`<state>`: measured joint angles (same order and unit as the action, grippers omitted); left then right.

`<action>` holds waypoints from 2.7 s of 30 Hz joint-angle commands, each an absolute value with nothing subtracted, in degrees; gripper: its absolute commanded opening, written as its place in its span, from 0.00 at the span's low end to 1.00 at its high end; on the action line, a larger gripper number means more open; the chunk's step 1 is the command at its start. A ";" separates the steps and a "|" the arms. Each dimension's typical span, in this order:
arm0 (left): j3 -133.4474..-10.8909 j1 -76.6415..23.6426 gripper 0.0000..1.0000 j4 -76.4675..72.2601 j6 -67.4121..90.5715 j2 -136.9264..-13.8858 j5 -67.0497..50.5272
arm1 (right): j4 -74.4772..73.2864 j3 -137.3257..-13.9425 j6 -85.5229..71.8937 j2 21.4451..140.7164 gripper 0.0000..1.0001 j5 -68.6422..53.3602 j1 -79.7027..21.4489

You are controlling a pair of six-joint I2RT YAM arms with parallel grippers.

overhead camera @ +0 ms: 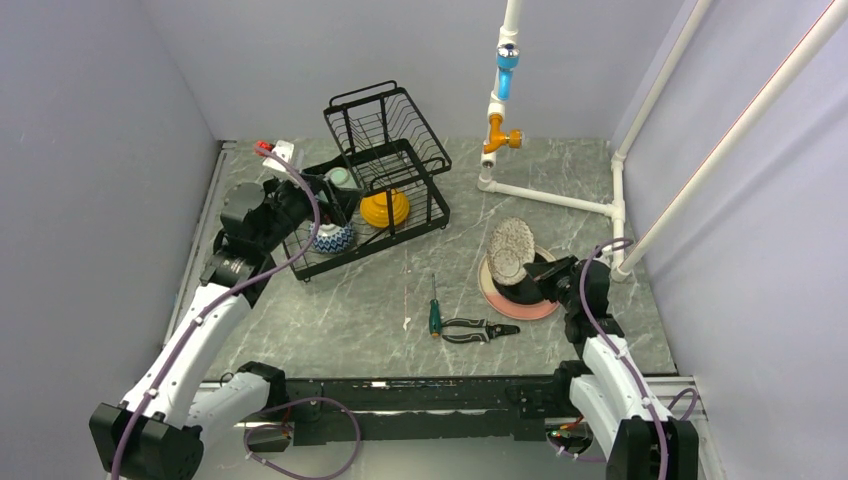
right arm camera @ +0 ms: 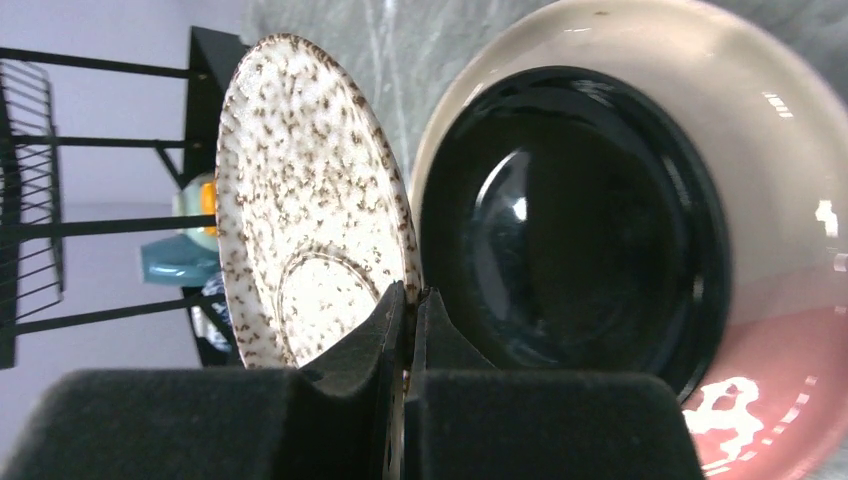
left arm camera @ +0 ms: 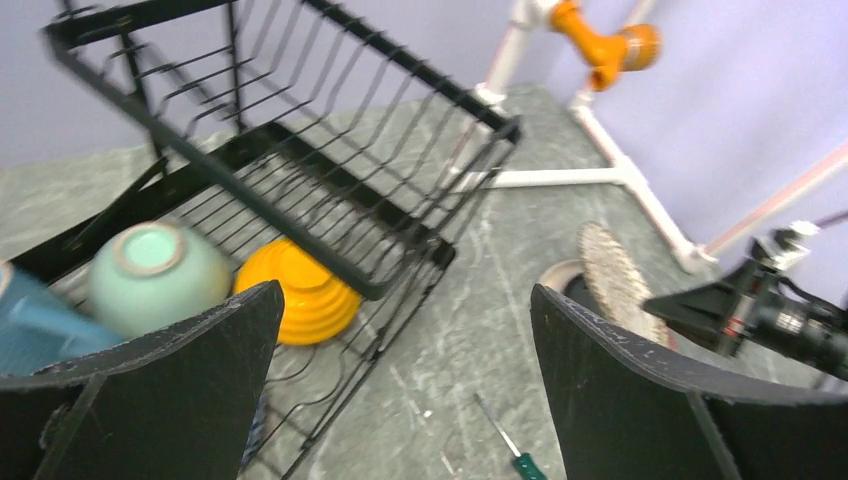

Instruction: Load the mixed dishes into the dish rack

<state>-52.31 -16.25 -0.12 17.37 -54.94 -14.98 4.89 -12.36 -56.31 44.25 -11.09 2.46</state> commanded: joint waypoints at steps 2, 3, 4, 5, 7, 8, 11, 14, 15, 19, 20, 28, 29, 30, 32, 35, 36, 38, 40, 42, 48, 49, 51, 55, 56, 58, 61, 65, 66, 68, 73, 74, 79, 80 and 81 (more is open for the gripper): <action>-51.17 -17.50 0.97 -13.51 19.72 -53.63 -31.23 | 11.34 -16.54 -62.63 41.93 0.00 -12.94 -1.14; -51.05 -17.63 0.97 -15.18 20.72 -53.88 -33.39 | 10.92 -17.05 -62.59 41.34 0.00 -12.38 -2.33; -50.80 -17.68 0.96 -17.20 22.25 -54.24 -35.62 | 10.64 -17.51 -62.69 41.02 0.00 -11.97 -3.07; -50.57 -18.04 0.95 -19.16 24.04 -54.54 -37.25 | 10.44 -17.90 -62.89 40.74 0.00 -11.38 -3.81; -50.36 -19.89 0.94 -21.05 25.68 -55.19 -38.32 | 10.62 -18.67 -63.91 40.93 0.00 -9.99 -5.61; -50.42 -22.05 0.94 -20.63 24.93 -55.57 -37.50 | 10.94 -19.04 -64.78 41.27 0.00 -9.38 -6.72; -51.23 -26.75 0.93 -17.13 23.34 -57.48 -33.17 | 12.89 -19.96 -66.79 42.58 0.00 -7.67 -10.99; -51.20 -30.02 0.90 -16.54 26.14 -59.43 -29.02 | 16.41 -19.73 -68.92 42.86 0.00 -2.08 -17.39; -50.89 -30.95 0.89 -16.71 26.82 -59.82 -27.87 | 17.43 -19.84 -69.63 43.12 0.00 -0.59 -19.36; -47.49 -34.71 0.86 -19.60 28.28 -59.22 -20.68 | 19.15 -21.20 -72.92 43.96 0.00 5.19 -25.13; -46.76 -35.55 0.85 -19.59 27.97 -58.90 -18.78 | 19.64 -21.48 -73.63 44.08 0.00 6.13 -26.09; -47.10 -37.97 0.84 -19.25 29.04 -62.41 -20.33 | 20.84 -26.18 -72.80 45.93 0.00 10.12 -29.34; -47.17 -38.07 0.84 -19.64 29.58 -63.14 -21.16 | 21.36 -26.58 -72.92 46.34 0.00 10.08 -29.62; -47.26 -38.22 0.83 -20.07 30.14 -63.92 -22.15 | 22.02 -26.82 -72.96 46.58 0.00 10.15 -30.03; -47.48 -38.32 0.83 -21.43 31.52 -65.97 -24.47 | 23.36 -27.12 -73.20 46.99 0.00 10.92 -31.02; -48.58 -38.37 0.81 -21.33 33.16 -68.48 -27.49 | 24.43 -28.22 -72.91 47.62 0.00 12.00 -32.73; -48.82 -38.39 0.80 -21.75 33.40 -69.04 -28.49 | 24.28 -28.97 -72.60 47.98 0.00 12.16 -33.23; -48.74 -38.39 0.79 -22.88 33.66 -69.81 -29.78 | 23.71 -30.48 -72.05 48.81 0.00 12.57 -34.26; -48.76 -38.40 0.78 -23.05 33.26 -70.34 -29.97 | 24.10 -31.45 -71.78 49.57 0.00 12.65 -35.20; -49.19 -38.35 0.75 -22.67 32.89 -70.71 -30.32 | 25.08 -31.96 -71.08 50.17 0.00 12.93 -36.17; -50.09 -38.33 0.52 -19.73 29.82 -70.37 -29.50 | 26.18 -32.25 -69.59 51.66 0.00 13.81 -38.81; -50.54 -38.27 0.50 -19.24 29.34 -70.41 -30.13 | 26.19 -32.23 -68.89 51.90 0.00 13.60 -38.91; -51.50 -38.24 0.37 -18.47 28.14 -70.61 -31.84 | 25.36 -32.50 -67.47 51.94 0.00 12.78 -39.26; -53.28 -38.32 0.12 -15.80 25.25 -71.08 -34.37 | 20.53 -33.52 -64.02 51.32 0.00 11.40 -39.45; -53.71 -38.28 0.06 -14.55 24.31 -71.18 -34.45 | 17.37 -34.29 -62.92 51.19 0.00 11.11 -39.35; -54.52 -38.27 0.00 -12.55 22.72 -71.29 -34.01 | 13.67 -35.88 -59.26 50.99 0.10 9.44 -39.33; -56.41 -38.32 0.00 -8.76 20.57 -71.70 -33.61 | 6.88 -39.19 -51.22 51.18 0.31 6.31 -39.29; -59.81 -38.31 0.00 -3.27 17.35 -73.06 -35.13 | -1.62 -42.95 -38.91 50.65 0.54 5.11 -38.74; -60.57 -38.35 0.00 -1.79 16.19 -73.39 -35.49 | -2.89 -43.69 -37.26 50.45 0.58 4.26 -38.33; -62.09 -38.38 0.00 0.60 14.19 -74.15 -36.82 | -5.74 -45.52 -31.64 50.25 0.66 1.32 -36.69; -67.09 -38.39 0.00 7.98 10.59 -76.35 -42.05 | -12.63 -50.45 -26.12 51.06 0.70 -14.30 -27.62; -67.58 -38.34 0.00 9.53 9.48 -76.34 -41.77 | -12.65 -50.48 -25.66 50.58 0.71 -19.36 -25.16; -69.49 -38.36 0.00 14.34 5.07 -76.51 -39.72 | -13.91 -51.81 -22.53 49.01 0.69 -34.04 -16.64; -70.33 -38.40 0.00 15.77 4.37 -76.81 -39.31 | -13.73 -51.73 -22.03 48.71 0.68 -35.79 -16.12; -71.07 -38.37 0.00 16.99 3.71 -77.06 -38.87 | -13.38 -51.54 -21.72 48.36 0.66 -37.25 -15.67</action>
